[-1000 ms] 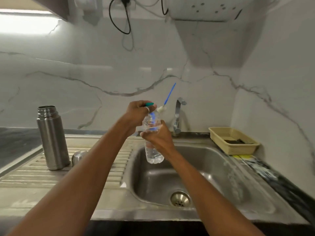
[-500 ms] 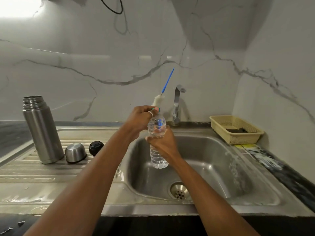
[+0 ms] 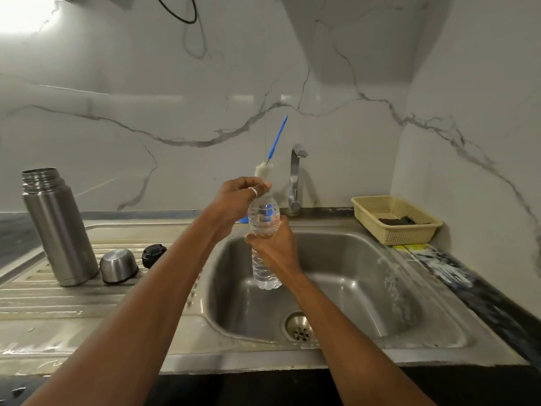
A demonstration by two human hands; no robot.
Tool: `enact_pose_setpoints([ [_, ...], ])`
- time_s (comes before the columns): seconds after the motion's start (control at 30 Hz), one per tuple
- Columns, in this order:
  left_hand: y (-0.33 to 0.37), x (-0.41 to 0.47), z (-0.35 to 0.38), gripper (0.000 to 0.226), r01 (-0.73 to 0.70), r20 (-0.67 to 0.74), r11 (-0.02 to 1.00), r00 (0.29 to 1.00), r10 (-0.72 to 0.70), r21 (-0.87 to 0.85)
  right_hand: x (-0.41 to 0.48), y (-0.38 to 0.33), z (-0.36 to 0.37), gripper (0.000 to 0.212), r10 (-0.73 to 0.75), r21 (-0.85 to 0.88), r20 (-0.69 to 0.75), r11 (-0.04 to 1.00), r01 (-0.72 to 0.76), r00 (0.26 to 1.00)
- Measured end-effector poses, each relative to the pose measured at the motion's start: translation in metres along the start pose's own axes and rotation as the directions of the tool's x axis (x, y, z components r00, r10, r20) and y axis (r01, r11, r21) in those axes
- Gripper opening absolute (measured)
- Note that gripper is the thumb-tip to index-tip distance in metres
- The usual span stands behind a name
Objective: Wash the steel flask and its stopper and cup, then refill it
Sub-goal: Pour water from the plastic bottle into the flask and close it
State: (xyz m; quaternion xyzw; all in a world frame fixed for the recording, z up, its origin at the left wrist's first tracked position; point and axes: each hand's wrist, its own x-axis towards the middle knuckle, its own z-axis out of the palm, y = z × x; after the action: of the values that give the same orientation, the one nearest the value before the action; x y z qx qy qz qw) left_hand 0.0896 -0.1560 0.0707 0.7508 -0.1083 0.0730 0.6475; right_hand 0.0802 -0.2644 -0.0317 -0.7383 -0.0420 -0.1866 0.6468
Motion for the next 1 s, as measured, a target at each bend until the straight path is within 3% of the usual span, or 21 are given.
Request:
enact_pose_setpoints([
  [0.07,-0.002,0.004,-0.007,0.031,0.011,0.12,0.998,0.993,-0.004,-0.056,0.002,0.0,0.0,0.069,0.023,0.044,0.045,0.999,-0.025,0.999],
  [0.17,-0.003,0.007,-0.014,0.027,-0.004,0.169,1.0,0.986,0.001,0.012,0.004,0.001,0.0,0.073,0.045,0.083,0.085,0.995,-0.052,0.995],
  [0.43,-0.002,0.009,-0.01,0.006,0.015,-0.118,0.994,0.993,-0.001,0.111,0.001,0.003,-0.002,0.05,0.01,-0.101,-0.01,0.995,-0.011,1.0],
  [0.73,0.003,0.018,-0.011,0.026,-0.027,-0.27,0.997,0.962,0.046,0.074,-0.001,0.002,-0.002,0.046,-0.012,-0.152,-0.019,0.988,0.009,1.0],
  [0.87,-0.006,0.023,-0.037,0.015,-0.026,-0.319,0.966,0.941,0.11,0.257,0.0,0.003,-0.005,0.047,0.011,-0.136,-0.02,0.991,-0.014,1.0],
  [1.0,-0.031,0.028,-0.065,0.011,0.044,-0.331,0.871,0.933,0.138,0.489,0.0,0.004,-0.006,0.046,0.009,-0.102,-0.018,0.995,-0.011,1.0],
])
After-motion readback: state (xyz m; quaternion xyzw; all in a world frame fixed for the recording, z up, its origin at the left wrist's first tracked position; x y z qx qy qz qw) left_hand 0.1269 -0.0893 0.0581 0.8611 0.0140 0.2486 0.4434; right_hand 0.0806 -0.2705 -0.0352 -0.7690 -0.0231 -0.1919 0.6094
